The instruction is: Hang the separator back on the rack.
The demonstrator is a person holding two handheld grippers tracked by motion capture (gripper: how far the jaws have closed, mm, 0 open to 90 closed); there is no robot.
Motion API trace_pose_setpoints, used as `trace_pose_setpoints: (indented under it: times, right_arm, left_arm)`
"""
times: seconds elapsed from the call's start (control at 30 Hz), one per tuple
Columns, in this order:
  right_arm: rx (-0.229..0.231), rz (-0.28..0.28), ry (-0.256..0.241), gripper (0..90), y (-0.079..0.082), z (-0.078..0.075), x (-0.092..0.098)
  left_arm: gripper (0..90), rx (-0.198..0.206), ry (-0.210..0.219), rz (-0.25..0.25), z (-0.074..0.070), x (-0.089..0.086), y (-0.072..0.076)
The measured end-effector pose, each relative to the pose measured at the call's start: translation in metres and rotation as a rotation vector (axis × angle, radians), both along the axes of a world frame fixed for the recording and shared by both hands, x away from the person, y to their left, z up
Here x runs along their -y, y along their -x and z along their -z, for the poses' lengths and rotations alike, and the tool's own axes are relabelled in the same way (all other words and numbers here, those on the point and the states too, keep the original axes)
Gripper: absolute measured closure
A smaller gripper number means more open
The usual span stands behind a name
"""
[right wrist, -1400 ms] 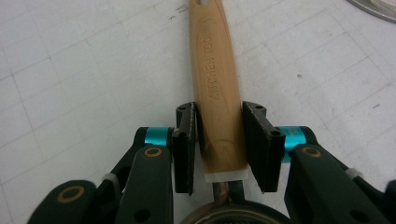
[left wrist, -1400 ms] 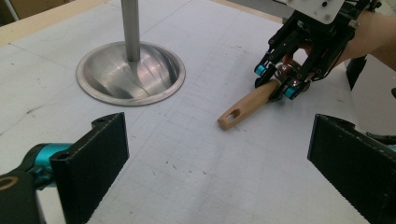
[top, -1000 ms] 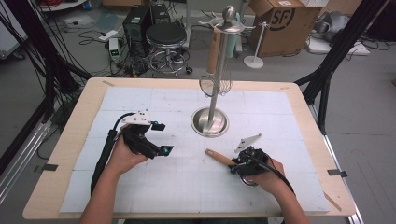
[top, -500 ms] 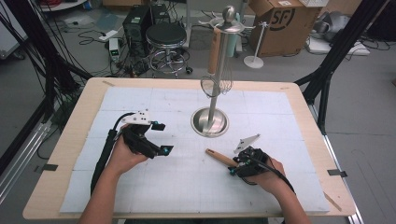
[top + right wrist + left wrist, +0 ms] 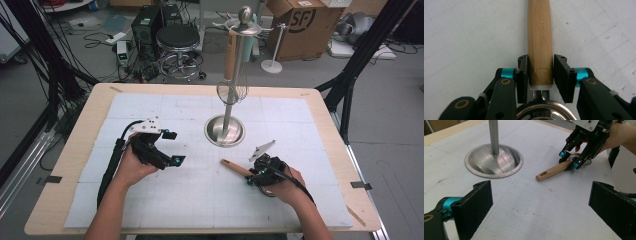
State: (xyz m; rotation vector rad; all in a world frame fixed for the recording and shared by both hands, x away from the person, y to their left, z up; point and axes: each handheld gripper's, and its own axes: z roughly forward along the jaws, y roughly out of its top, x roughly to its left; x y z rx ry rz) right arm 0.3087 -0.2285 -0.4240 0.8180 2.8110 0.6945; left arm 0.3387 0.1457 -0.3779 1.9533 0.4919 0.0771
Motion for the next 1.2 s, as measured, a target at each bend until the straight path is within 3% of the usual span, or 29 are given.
trace_pose_setpoints:
  times: [0.23,0.43,0.6,0.77,0.9,1.03,1.1,1.2]
  right_arm:
    - [0.019,0.011,0.022,68.5,0.003,-0.001,-0.003]
    - [0.027,0.017,-0.01,68.6,0.004,-0.002,0.001]
    - [0.059,0.043,-0.106,68.7,0.006,-0.012,0.014]
    - [0.109,0.054,-0.254,69.1,0.008,-0.026,0.03]
    - [0.122,0.056,-0.324,70.5,0.009,-0.032,0.037]
    - [0.105,0.046,-0.302,70.4,0.007,-0.028,0.032]
    - [0.092,0.028,-0.255,70.3,0.007,-0.025,0.024]
    - [0.091,-0.009,-0.137,70.2,0.01,-0.016,0.005]
  left_arm:
    - [5.9,-0.001,0.004,0.005,0.0,0.001,0.0]
    - [5.9,0.001,0.007,0.0,0.0,-0.001,-0.001]
    - [5.9,0.002,0.007,0.0,0.0,-0.001,-0.001]
    - [5.9,0.0,0.008,-0.005,-0.001,0.0,-0.001]
    - [5.9,0.002,0.008,-0.001,-0.001,0.0,-0.002]
    - [5.9,0.003,0.007,0.002,-0.001,0.0,-0.002]
    - [5.9,0.002,0.011,0.003,-0.001,0.0,-0.002]
    - [5.9,0.002,0.012,0.001,-0.001,-0.001,-0.002]
